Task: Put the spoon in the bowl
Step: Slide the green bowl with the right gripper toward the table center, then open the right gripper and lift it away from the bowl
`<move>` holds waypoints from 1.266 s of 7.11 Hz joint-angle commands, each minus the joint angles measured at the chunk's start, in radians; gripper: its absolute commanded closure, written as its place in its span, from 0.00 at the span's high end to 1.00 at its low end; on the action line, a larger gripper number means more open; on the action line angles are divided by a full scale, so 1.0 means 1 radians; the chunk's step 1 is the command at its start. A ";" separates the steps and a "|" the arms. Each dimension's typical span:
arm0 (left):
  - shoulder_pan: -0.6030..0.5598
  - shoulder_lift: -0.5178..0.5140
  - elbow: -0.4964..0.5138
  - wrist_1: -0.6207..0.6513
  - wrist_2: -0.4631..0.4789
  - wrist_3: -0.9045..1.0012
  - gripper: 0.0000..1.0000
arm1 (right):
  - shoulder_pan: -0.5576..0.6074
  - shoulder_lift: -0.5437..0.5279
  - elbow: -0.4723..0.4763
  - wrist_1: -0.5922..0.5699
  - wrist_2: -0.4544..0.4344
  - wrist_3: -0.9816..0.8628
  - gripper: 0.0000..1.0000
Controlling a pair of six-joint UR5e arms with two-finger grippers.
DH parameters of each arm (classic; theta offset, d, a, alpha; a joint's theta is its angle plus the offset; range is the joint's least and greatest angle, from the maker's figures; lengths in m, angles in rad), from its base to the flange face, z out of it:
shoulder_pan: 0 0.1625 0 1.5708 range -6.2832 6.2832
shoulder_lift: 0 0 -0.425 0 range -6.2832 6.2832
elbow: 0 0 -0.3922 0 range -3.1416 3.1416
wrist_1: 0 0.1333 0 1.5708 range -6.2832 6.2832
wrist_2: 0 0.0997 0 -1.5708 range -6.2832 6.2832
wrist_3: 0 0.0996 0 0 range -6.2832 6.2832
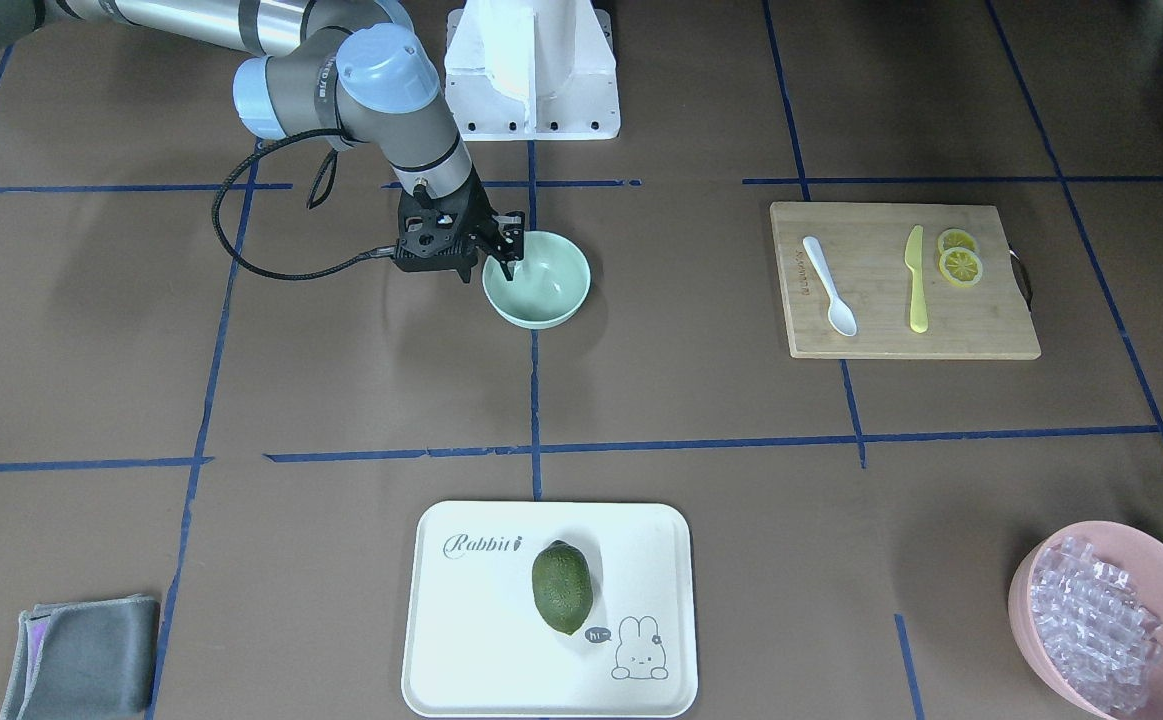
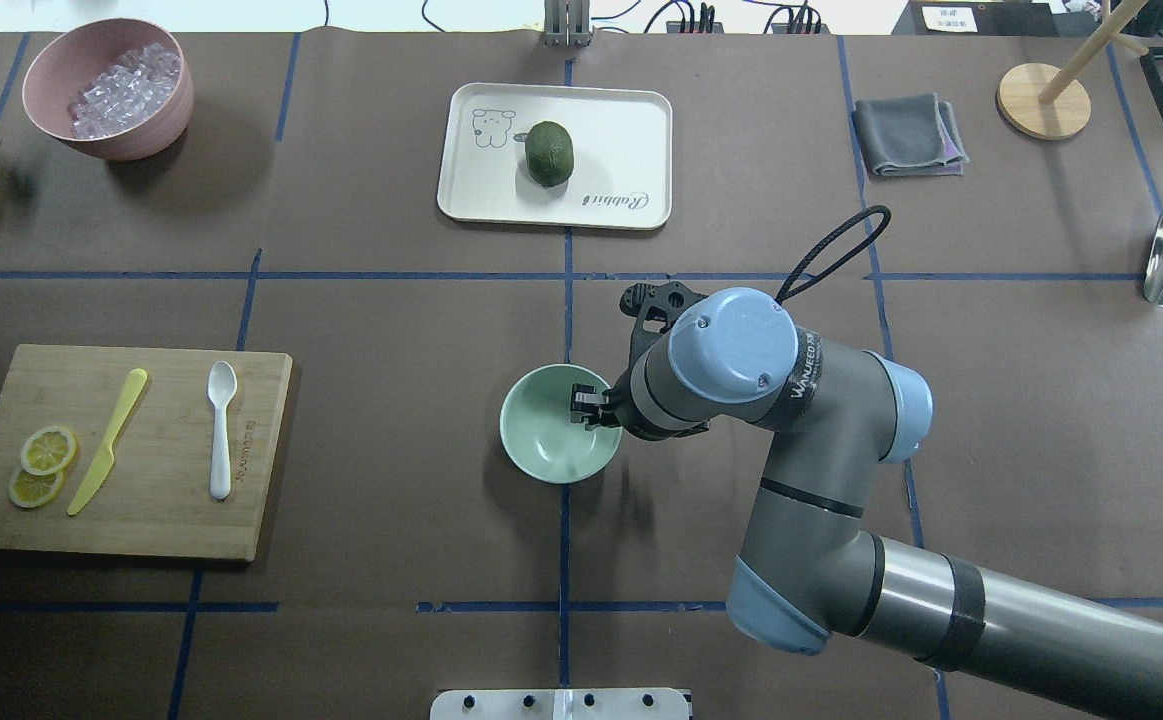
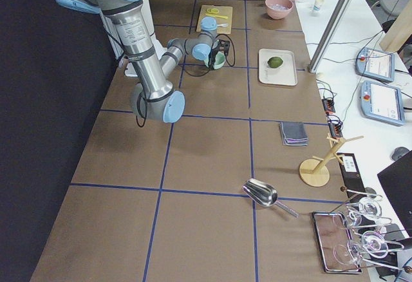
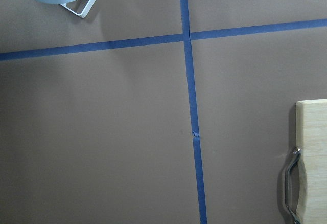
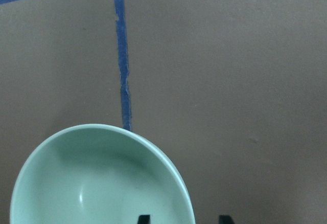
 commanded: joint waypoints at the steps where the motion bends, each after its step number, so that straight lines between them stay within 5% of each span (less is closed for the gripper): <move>1: 0.003 -0.005 -0.047 0.000 0.000 -0.005 1.00 | 0.027 -0.005 0.033 -0.009 0.004 -0.003 1.00; 2: 0.030 -0.005 -0.119 0.001 0.005 -0.008 1.00 | 0.058 -0.014 0.053 -0.015 0.019 -0.005 1.00; 5: 0.275 -0.002 -0.387 -0.034 0.011 -0.560 1.00 | 0.172 -0.048 0.133 -0.204 0.070 -0.220 1.00; 6: 0.355 -0.002 -0.411 -0.063 0.026 -0.680 1.00 | 0.234 -0.063 0.156 -0.269 0.094 -0.321 1.00; 9: 0.610 -0.001 -0.404 -0.308 0.260 -1.072 1.00 | 0.451 -0.187 0.161 -0.277 0.262 -0.642 1.00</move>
